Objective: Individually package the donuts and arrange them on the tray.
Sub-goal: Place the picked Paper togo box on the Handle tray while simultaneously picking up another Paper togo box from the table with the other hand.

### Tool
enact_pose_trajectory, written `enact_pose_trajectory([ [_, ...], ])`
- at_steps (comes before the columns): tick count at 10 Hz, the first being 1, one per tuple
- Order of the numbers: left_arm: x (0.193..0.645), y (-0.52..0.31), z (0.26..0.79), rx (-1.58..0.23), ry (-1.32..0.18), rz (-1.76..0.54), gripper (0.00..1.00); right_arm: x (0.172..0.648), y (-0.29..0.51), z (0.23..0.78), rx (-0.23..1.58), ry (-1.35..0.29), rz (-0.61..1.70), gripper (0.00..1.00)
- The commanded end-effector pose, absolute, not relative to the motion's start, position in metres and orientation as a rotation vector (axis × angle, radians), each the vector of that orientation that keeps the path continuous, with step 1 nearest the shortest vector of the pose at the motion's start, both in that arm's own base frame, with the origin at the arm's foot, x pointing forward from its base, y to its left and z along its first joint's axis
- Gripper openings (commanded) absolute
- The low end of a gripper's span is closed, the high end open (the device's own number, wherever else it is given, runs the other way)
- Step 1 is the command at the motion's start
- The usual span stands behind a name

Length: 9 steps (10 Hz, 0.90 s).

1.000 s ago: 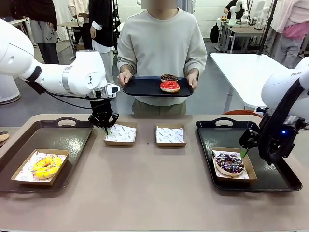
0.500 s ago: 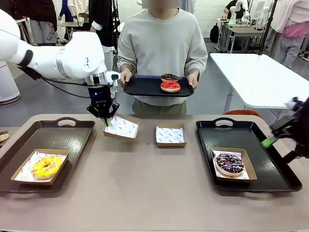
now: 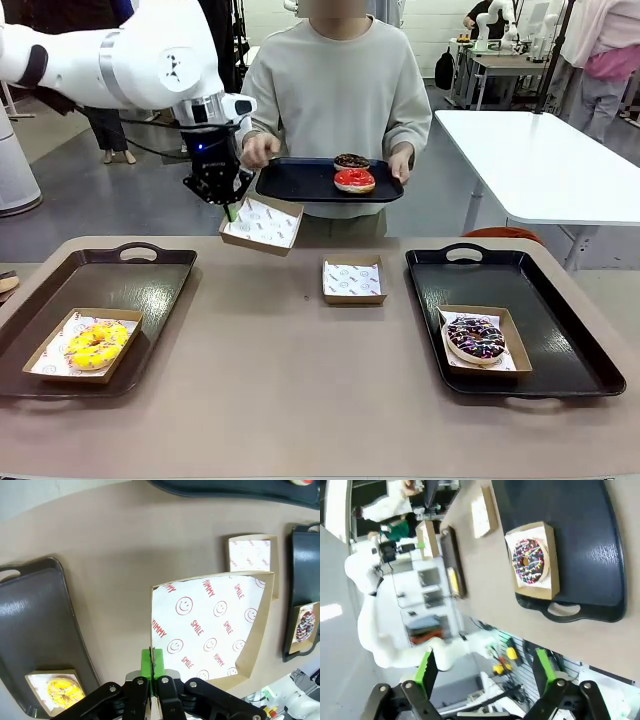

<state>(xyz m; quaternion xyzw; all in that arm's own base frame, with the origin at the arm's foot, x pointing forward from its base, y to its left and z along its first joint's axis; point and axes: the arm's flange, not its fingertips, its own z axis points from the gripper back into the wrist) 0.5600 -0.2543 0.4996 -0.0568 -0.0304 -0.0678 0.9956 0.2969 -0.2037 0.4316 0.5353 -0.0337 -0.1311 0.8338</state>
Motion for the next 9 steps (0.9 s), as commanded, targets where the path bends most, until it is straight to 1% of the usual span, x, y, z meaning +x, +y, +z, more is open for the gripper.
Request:
enact_pose_trajectory([
  [1, 0.566, -0.267, 0.515, -0.078, -0.072, -0.12, 0.0, 0.293, -0.235, 0.415, 1.267, -0.142, -0.32, 1.0],
  [4, 0.575, -0.281, 0.527, -0.05, -0.069, -0.101, 0.0, 0.26, -0.273, 0.39, 1.374, -0.22, -0.377, 1.0],
  [5, 0.577, -0.283, 0.527, -0.05, -0.066, -0.105, 0.0, 0.252, -0.279, 0.386, 1.38, -0.232, -0.383, 1.0],
  [6, 0.566, -0.271, 0.524, -0.08, -0.08, -0.131, 0.0, 0.248, -0.282, 0.382, 1.377, -0.232, -0.395, 1.0],
  [8, 0.566, -0.271, 0.524, -0.08, -0.08, -0.131, 0.0, 0.247, -0.281, 0.378, 1.353, -0.22, -0.38, 1.0],
  [9, 0.566, -0.271, 0.524, -0.08, -0.08, -0.131, 0.0, 0.241, -0.277, 0.379, 1.366, -0.218, -0.421, 1.0],
])
